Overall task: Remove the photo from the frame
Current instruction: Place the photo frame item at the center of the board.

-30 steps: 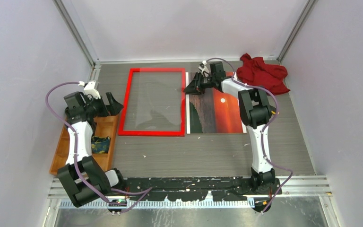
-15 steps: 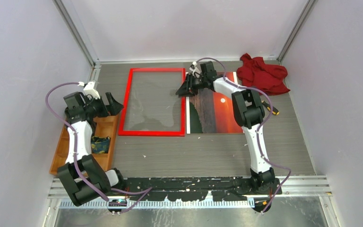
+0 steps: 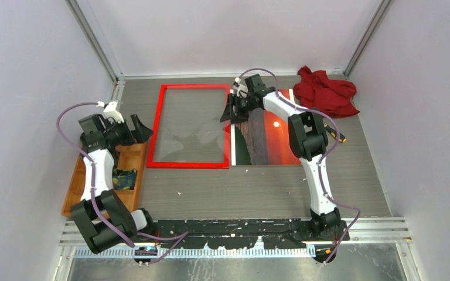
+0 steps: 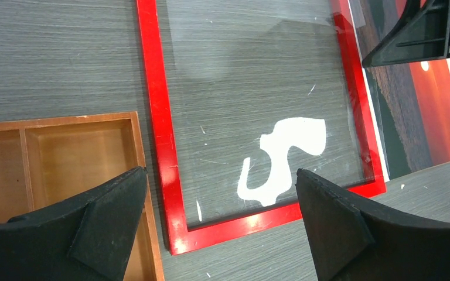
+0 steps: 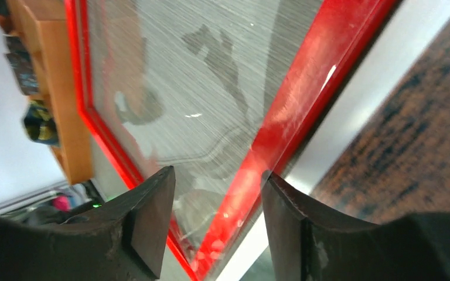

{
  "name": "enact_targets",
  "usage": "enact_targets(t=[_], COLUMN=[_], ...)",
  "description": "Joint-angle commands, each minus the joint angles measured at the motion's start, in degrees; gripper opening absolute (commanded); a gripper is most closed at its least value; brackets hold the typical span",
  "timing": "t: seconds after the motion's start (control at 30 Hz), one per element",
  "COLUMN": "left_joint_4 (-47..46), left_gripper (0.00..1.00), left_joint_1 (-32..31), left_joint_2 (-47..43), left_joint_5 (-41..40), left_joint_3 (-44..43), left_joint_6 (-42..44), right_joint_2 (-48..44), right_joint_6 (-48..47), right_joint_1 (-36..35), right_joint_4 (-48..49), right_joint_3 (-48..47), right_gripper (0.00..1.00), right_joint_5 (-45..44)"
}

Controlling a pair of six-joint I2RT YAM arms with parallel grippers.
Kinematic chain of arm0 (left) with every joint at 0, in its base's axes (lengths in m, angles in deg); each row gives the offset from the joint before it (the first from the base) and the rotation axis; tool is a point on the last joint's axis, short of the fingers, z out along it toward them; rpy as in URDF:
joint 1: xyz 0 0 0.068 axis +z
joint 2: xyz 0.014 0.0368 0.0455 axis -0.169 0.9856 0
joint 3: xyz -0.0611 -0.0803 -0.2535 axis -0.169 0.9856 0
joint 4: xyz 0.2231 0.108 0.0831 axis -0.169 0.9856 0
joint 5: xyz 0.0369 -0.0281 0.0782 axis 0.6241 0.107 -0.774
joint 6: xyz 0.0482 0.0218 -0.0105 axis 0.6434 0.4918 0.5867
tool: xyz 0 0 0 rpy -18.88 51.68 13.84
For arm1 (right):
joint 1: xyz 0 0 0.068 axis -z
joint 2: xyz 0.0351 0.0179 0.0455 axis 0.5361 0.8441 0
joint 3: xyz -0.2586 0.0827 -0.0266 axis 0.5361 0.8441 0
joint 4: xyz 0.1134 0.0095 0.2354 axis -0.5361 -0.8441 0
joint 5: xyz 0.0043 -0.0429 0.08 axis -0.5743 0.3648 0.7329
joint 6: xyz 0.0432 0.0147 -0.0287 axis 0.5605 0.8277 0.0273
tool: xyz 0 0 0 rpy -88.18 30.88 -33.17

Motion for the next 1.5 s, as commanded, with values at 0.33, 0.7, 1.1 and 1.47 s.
enact_targets(t=[0.33,0.7,1.1,1.47], left_joint_4=[0.04,6.4,7.25,16.38], left_gripper=[1.0,1.0,1.0,1.0], left_joint_1=[0.69,-6.16,-46.75,-60.75], left_joint_2=[-0.56,-6.32,12.21,43.82], left_joint_5=[0.47,-1.83,-29.41,-26.56], left_joint_3=[-2.68,-9.42,-28.32,-59.16], left_joint_6=[1.75,9.89,19.22,15.92], right_joint_2=[-8.6,-28.19,-40.27,-36.29], right_joint_6=[-20.25,-32.55,-28.71,-26.61], right_joint_1=[-0.34,8.92,25.97,32.69], right_joint_4=[-18.8,-22.13,-14.02,-17.06], right_joint_3=[-8.09,9.48,26.56,29.52], right_gripper=[0.7,0.73,0.74,0.73], right_joint_5=[-13.51,-12.69,-10.42,-6.55])
